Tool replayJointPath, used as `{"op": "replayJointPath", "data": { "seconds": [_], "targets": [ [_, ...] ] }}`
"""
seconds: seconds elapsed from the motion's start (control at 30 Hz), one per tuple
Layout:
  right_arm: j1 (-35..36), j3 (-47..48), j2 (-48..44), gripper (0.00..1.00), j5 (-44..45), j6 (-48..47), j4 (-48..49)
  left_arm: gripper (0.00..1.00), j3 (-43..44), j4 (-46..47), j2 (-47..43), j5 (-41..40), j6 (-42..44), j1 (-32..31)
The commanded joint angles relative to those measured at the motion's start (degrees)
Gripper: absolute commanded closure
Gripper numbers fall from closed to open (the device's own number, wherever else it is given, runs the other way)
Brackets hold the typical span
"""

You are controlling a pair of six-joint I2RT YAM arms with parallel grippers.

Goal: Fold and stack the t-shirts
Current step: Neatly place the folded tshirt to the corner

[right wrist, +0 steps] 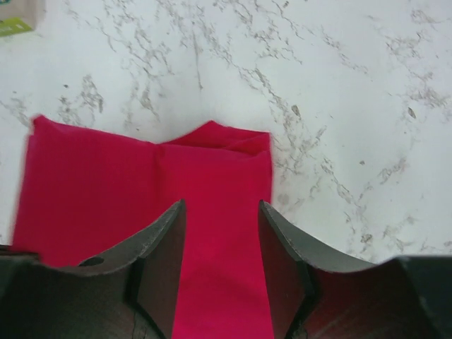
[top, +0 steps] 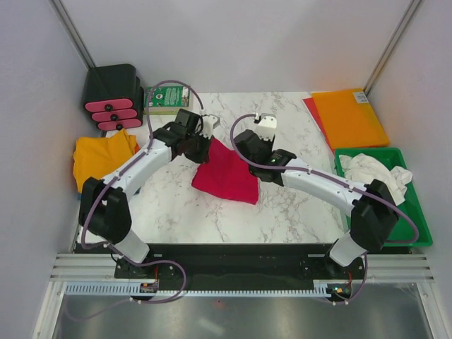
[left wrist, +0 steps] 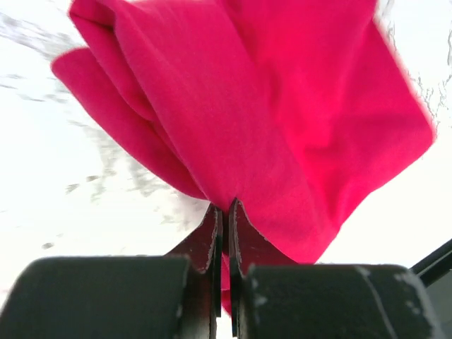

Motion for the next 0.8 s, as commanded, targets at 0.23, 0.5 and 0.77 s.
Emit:
{"op": "replayJointPath", "data": {
  "seconds": [0.23,0.5,0.77],
  "targets": [
    [0.88,-8.58,-5.50,0.48,1.49,1.01,0.77,0.98,12.83,-11.20,-7.47,-9.96,12.11,5.69],
    [0.88,-13.33,-7.87,0.48,1.66,-0.30,3.41,0.98,14.94,-12.08,-9.58,-14.01,17.82,15.97],
    [0.88,-17.11,-7.88,0.48,0.17,-0.39,6.84,0.98,22.93,-15.59,-7.82,-16.03,21.60,21.08]
  ]
}}
